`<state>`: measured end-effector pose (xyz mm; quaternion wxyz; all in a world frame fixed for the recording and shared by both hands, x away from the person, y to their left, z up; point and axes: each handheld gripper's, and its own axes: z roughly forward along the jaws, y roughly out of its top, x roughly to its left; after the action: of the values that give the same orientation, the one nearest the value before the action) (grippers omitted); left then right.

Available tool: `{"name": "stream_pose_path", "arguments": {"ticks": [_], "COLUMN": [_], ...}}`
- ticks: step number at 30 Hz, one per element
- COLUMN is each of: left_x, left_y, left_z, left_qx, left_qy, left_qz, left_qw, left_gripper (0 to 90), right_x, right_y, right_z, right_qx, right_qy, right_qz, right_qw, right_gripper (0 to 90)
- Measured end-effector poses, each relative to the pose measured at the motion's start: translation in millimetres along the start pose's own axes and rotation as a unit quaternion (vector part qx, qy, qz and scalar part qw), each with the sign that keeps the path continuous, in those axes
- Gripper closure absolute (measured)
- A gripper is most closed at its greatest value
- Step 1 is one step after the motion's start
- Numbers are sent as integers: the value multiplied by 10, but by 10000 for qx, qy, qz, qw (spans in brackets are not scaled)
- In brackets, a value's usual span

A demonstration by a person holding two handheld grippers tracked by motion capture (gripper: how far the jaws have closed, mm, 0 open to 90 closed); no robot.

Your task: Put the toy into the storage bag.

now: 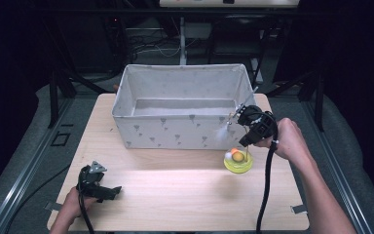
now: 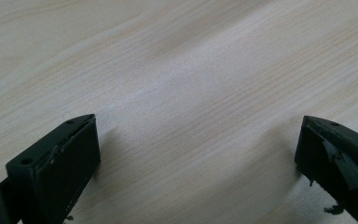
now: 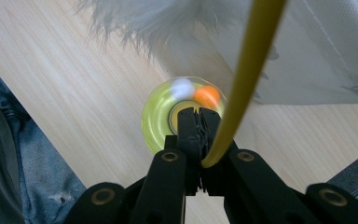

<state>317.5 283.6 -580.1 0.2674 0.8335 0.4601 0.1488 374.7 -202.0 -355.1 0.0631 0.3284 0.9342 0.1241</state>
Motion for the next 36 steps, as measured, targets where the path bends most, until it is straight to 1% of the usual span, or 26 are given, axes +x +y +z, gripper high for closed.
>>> {"name": "stream_pose_path", "arguments": {"ticks": [3,4,6,11,15,17,20,21,22,27,35,36], "left_x": [0,0,0,0,-2,-1,0,-2,-2,-2,-2,-2], "left_y": [0,0,0,0,-1,0,0,0,0,0,0,0], "left_z": [0,0,0,0,1,0,0,1,1,1,1,1], "left_qx": [1,1,0,1,-4,1,-2,-2,-3,-4,0,-1], "left_qy": [1,0,0,-1,-2,-4,-1,-2,-2,-3,-11,-12], "left_qz": [2,2,0,3,-15,-12,-1,-13,-14,-15,-19,-19], "left_qw": [10000,10000,10000,10000,10000,10000,10000,10000,10000,10000,10000,10000], "left_gripper": [0,0,0,0,0,0,0,0,0,0,0,0], "right_x": [-5,-6,-12,-11,-12,-14,-14,-15,-20,-29,-43,-47], "right_y": [28,40,57,84,119,136,148,159,167,191,254,259], "right_z": [-45,-63,-87,-123,-176,-201,-216,-236,-249,-288,-401,-413], "right_qx": [-34,-1,7,2,1,38,22,-21,31,24,40,10], "right_qy": [7,-20,3,-20,5,-17,-31,-26,-30,-35,-51,-69], "right_qz": [-12,-26,-44,-53,-82,-104,-102,-85,-121,-130,-160,-169], "right_qw": [10000,10000,10000,10000,10000,9999,9999,10000,9999,9999,9999,9998], "right_gripper": [880,880,880,880,880,880,880,880,880,880,880,880]}}
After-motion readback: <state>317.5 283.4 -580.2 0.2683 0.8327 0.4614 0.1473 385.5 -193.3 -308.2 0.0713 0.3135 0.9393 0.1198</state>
